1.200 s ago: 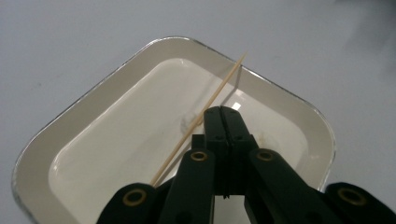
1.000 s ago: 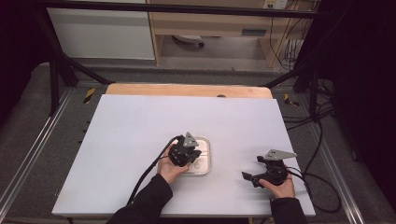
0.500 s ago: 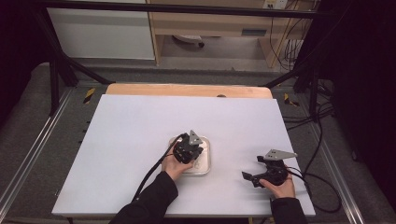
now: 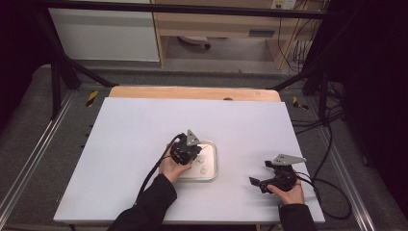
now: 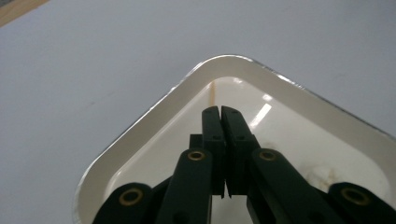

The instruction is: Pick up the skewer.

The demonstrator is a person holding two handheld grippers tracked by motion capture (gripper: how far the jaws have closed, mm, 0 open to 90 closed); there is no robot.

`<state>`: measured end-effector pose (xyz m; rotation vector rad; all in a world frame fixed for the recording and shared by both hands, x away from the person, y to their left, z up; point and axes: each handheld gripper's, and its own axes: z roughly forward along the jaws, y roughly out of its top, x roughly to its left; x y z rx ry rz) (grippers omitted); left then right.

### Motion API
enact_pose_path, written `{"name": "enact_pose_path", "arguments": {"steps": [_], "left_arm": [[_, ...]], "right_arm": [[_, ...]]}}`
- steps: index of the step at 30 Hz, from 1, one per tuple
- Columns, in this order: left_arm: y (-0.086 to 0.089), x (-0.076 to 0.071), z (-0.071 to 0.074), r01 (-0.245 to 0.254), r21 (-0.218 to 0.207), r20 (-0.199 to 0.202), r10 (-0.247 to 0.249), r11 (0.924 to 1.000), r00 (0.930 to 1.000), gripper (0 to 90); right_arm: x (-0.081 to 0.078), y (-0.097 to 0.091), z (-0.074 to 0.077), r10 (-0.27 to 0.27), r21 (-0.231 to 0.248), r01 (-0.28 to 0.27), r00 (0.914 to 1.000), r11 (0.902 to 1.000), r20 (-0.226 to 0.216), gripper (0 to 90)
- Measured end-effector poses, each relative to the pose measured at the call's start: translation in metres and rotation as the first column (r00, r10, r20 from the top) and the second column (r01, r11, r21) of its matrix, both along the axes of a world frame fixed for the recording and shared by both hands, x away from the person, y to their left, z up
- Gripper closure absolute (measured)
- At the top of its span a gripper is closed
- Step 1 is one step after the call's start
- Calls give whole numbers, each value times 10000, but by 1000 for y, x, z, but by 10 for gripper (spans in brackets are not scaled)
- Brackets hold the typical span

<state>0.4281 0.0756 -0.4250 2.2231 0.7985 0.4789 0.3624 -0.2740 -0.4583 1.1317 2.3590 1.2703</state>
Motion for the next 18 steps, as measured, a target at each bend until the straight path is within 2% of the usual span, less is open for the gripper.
{"name": "enact_pose_path", "arguments": {"steps": [1,4,7,9,15,18], "left_arm": [[5,1,1,-82,58,-38,82,9999,10000,870],[16,2,2,-330,209,-226,335,9992,9992,794],[19,1,-2,-414,356,-440,430,9985,9981,755],[17,0,-7,-288,466,-683,320,9985,9972,748],[13,-2,-11,-90,760,-813,152,9971,9966,766],[14,-3,-11,-144,879,-795,214,9960,9966,791]], "right_arm": [[0,0,0,0,0,0,10000,10000,0,13],[0,0,-1,11,-47,-11,10000,10000,-34,13],[0,1,-1,16,-40,-16,10000,10000,-39,12],[0,1,-1,17,-40,-17,10000,10000,-28,13],[0,0,0,-1,-19,1,10000,10000,-4,13],[0,0,0,-14,-9,14,10000,10000,-41,13]]}}
